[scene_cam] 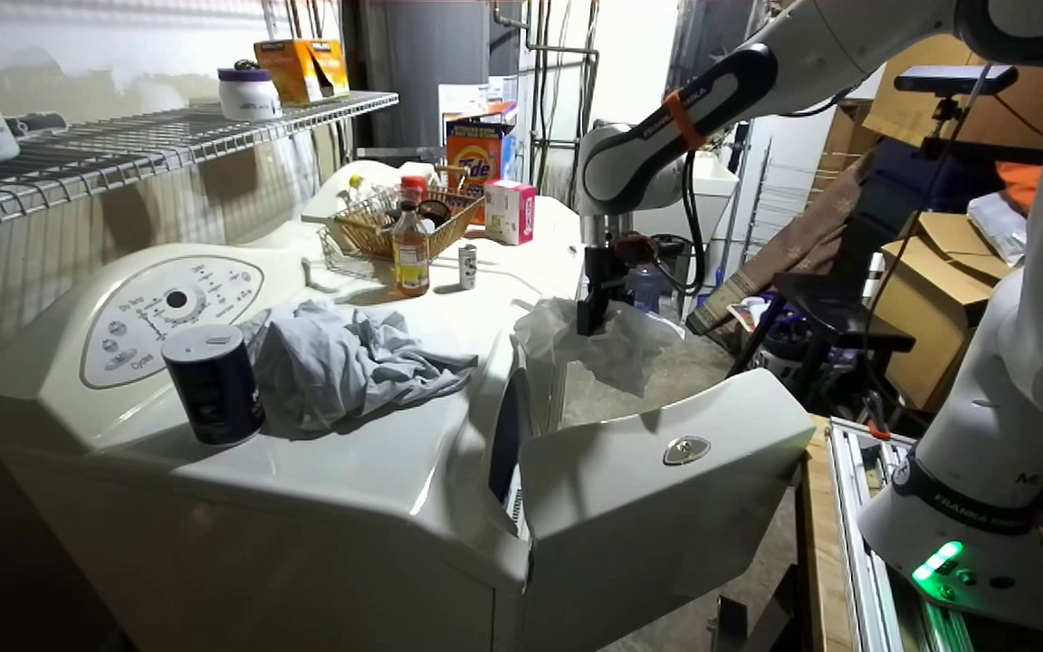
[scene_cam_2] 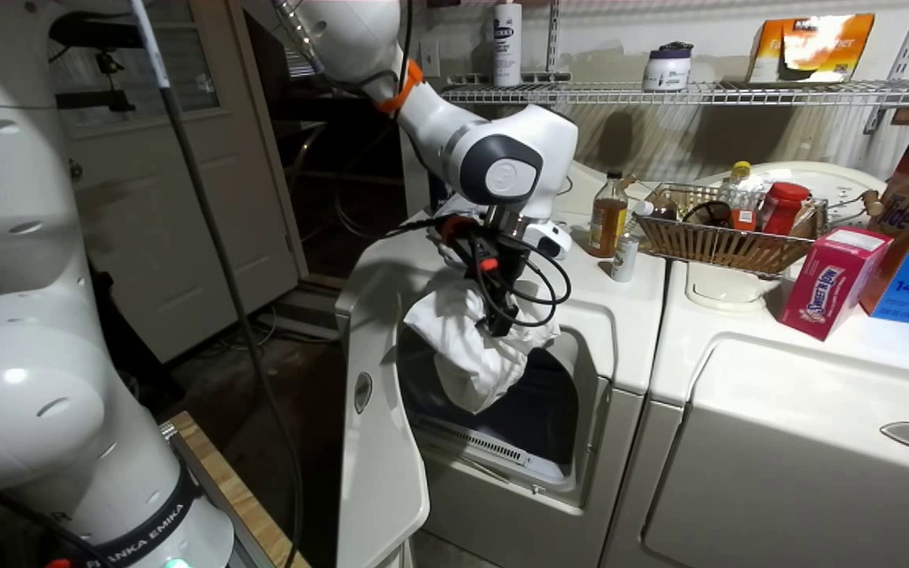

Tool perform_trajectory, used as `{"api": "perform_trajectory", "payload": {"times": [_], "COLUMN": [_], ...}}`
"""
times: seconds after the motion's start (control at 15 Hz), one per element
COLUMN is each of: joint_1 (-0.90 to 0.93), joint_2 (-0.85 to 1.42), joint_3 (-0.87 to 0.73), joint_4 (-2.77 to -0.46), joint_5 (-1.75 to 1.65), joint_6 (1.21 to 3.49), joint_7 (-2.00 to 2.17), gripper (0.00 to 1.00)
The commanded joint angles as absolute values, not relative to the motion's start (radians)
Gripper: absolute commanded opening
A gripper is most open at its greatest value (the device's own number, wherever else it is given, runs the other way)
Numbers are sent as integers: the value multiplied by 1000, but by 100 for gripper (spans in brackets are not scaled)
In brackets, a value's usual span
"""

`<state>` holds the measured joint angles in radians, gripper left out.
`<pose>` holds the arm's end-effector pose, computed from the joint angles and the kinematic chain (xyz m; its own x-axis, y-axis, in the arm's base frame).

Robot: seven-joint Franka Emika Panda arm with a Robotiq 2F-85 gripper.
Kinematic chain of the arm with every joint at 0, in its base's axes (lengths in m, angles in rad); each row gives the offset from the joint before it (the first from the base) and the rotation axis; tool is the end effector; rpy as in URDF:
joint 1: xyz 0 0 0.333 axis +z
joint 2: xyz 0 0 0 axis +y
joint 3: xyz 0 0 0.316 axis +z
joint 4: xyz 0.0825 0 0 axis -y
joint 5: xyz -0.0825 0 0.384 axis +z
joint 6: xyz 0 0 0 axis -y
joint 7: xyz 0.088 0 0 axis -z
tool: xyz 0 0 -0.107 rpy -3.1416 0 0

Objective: Place the white fabric in the open washing machine.

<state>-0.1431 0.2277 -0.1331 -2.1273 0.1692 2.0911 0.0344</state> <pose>0.5213 -0.1388 0.2845 0.8870 -0.3785 -0.2643 -0.4115 -0.9078 -0.0808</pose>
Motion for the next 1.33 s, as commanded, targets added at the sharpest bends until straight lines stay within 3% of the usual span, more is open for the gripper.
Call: {"api": "perform_trajectory", "payload": {"times": [0.0, 1.0, 1.27], "joint_1": [-150, -326, -329], "joint_2": [258, 767, 765], "joint_3": [-127, 25, 25], "joint_4": [-2098, -2014, -2033], "joint_5": [160, 276, 249], "joint_6": [2093, 2479, 2481], "joint_7": [-9, -470, -434], "gripper": [0, 0, 0]}}
